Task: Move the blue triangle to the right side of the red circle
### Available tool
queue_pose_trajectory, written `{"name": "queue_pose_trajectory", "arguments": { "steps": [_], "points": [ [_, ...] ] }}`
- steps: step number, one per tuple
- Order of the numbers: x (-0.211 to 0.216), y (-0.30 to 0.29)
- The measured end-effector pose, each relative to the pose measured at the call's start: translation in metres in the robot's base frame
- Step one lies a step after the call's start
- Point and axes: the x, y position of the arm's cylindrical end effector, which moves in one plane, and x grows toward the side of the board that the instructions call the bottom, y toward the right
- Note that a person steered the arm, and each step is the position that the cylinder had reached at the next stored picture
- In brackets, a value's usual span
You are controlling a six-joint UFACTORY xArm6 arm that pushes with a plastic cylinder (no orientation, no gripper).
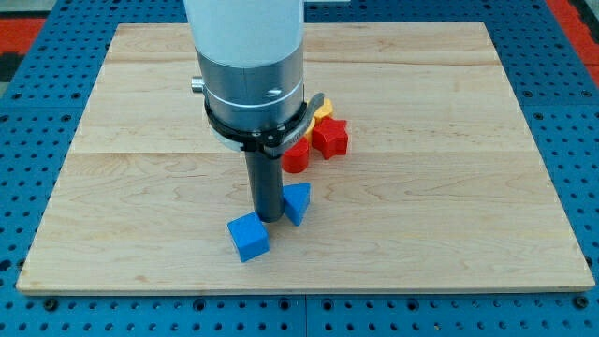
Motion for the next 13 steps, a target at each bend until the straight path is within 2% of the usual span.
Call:
{"name": "queue_pose_trajectory", "arguments": {
  "steps": [1,3,6,9,11,13],
  "points": [
    [0.002,0.003],
    [0.046,0.013],
    [0.001,0.014],
    [0.010,0.077],
    [-0.036,0.078],
    [0.004,0.077]
  ]
}}
